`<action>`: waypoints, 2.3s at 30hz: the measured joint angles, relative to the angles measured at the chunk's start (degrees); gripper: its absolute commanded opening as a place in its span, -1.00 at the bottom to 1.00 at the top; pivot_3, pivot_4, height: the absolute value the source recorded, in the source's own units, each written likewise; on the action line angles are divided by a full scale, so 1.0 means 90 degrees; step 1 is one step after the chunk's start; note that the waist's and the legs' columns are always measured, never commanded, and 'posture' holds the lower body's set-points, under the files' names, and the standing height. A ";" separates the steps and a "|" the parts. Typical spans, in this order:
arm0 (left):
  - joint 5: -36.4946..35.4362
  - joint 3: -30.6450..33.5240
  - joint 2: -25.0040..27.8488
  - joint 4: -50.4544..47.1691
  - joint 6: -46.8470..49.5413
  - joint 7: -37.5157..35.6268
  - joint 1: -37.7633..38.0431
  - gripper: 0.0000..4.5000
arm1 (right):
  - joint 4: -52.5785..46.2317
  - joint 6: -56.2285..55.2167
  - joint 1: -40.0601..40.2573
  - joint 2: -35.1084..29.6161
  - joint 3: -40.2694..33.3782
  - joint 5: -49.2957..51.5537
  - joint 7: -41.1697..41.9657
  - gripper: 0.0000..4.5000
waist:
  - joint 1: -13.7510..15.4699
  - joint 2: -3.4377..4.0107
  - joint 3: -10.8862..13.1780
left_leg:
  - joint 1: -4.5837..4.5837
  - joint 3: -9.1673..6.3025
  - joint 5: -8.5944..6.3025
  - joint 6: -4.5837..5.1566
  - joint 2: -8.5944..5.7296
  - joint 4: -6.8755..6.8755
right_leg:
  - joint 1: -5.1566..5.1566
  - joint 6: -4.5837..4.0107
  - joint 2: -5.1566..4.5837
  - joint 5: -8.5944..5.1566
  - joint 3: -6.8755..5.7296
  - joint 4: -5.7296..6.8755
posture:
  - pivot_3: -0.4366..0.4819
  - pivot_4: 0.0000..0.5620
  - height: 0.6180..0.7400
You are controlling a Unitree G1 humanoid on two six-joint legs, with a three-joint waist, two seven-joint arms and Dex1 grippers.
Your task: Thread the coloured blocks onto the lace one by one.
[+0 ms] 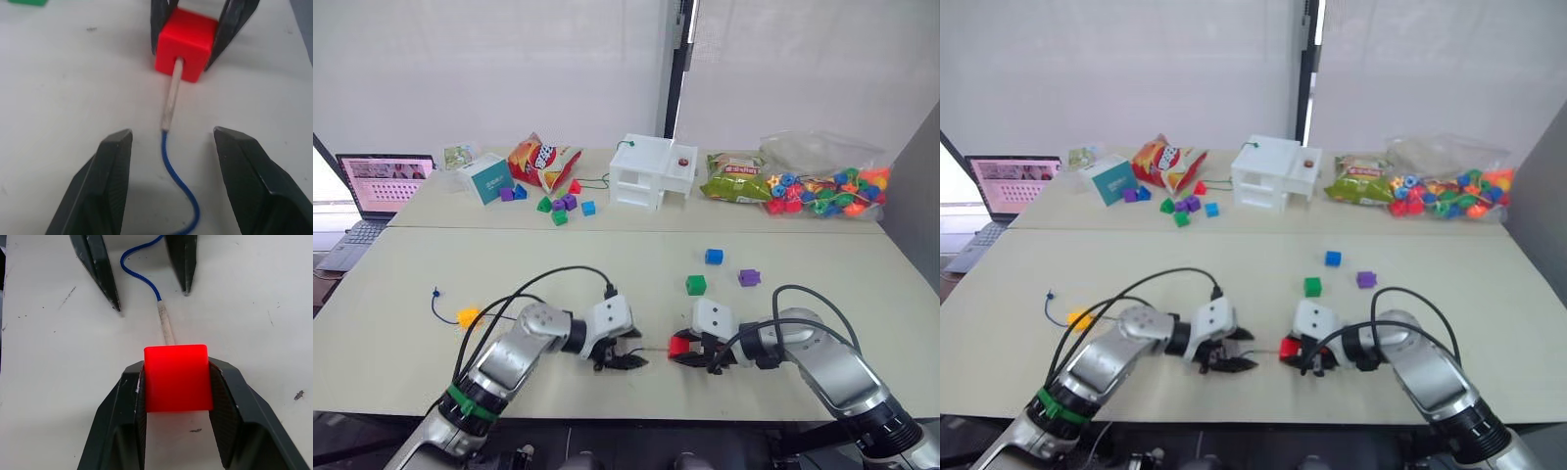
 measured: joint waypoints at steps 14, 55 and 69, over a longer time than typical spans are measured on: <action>0.0309 -0.0114 -0.0335 0.0351 -0.0589 0.0199 0.0016 -0.99 | 0.0012 0.0113 -0.0020 -0.0018 -0.0044 0.0064 -0.0022 -0.47 | 0.0023 0.0002 -0.0001 | 0.0004 0.0001 0.0000 0.0000 -0.0004 -0.0003 | 0.0002 0.0000 -0.0004 0.0000 0.0001 0.0000 | -0.05 -0.47 1.00; 0.0335 -0.0329 -0.0664 0.0592 -0.0013 -0.0254 -0.0738 -0.99 | -0.0174 0.0234 0.0171 -0.0283 -0.0187 0.0106 -0.0031 -0.47 | 0.0028 0.0000 0.0000 | -0.0011 0.0000 0.0000 0.0001 -0.0007 0.0004 | -0.0005 0.0001 -0.0003 0.0000 -0.0004 0.0000 | -0.05 -0.47 1.00; -0.0024 -0.0323 -0.0108 -0.0115 0.0432 -0.0274 -0.0548 -0.99 | -0.0205 0.0026 0.0062 -0.0557 0.0065 0.0178 0.0278 -0.47 | 0.0023 0.0000 0.0000 | -0.0011 0.0000 0.0000 0.0001 -0.0004 0.0003 | -0.0007 0.0001 -0.0002 0.0000 -0.0003 -0.0001 | -0.05 -0.47 1.00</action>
